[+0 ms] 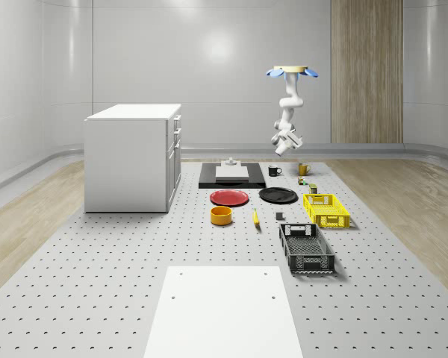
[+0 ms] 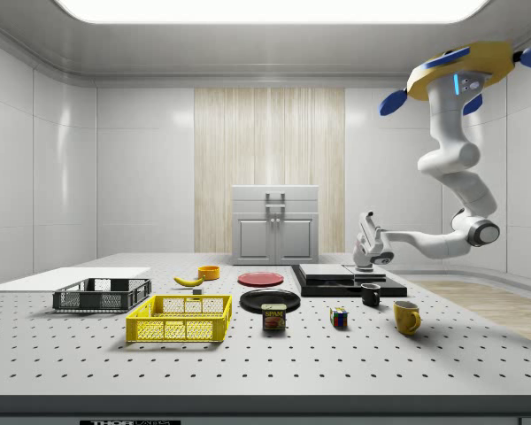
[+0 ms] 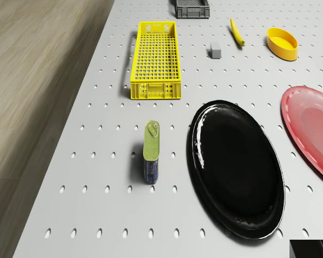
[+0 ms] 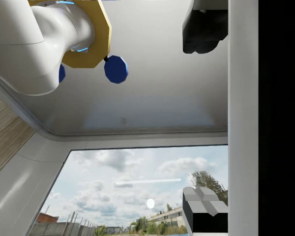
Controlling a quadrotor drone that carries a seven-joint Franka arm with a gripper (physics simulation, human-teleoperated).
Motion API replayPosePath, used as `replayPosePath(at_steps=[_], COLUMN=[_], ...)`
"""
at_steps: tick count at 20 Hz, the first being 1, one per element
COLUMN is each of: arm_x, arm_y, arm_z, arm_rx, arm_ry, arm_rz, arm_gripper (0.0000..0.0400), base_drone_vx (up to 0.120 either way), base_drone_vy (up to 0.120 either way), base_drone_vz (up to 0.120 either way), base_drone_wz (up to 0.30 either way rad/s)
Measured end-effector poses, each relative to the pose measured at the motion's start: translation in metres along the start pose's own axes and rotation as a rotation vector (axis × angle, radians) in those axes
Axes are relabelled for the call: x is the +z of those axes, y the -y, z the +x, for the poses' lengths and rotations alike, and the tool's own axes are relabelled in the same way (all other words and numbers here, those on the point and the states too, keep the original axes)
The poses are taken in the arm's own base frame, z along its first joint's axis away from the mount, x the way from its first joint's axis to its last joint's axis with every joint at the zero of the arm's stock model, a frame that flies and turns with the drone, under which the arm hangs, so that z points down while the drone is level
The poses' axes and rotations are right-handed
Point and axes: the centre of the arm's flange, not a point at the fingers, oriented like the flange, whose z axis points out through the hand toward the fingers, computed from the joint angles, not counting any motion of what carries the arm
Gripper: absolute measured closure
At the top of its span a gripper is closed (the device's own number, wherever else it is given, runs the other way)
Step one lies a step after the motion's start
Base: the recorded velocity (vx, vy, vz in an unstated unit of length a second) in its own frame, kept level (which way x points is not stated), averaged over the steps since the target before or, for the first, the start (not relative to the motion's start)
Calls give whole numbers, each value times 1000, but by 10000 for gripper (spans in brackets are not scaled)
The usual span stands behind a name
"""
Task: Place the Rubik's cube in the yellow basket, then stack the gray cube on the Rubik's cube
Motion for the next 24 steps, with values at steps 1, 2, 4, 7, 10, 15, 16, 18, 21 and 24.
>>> replayPosePath(at_steps=[1,2,4,7,10,15,16,18,21,24], arm_x=[1,5,20,59,98,135,140,146,152,155], arm_y=[10,21,41,63,68,63,62,60,57,56], arm_z=[-10,-21,-42,-65,-71,-68,-67,-65,-63,-62], arm_rx=[-3,-7,-14,-25,-34,-47,-49,-52,-56,-58], arm_ry=[-101,-212,-451,-808,-1092,-1368,-1401,-1451,-1501,-1529], arm_rz=[-101,-212,-452,-811,-1097,-1371,-1403,-1452,-1499,-1527], arm_gripper=[0,0,0,0,0,0,0,0,0,0], base_drone_vx=[120,120,120,120,120,120,120,120,120,13], base_drone_vy=[0,0,0,0,0,0,0,0,0,0], base_drone_vz=[-120,-120,-120,-120,-120,-120,-120,-120,-120,-120], base_drone_wz=[0,0,0,0,0,0,0,0,0,0])
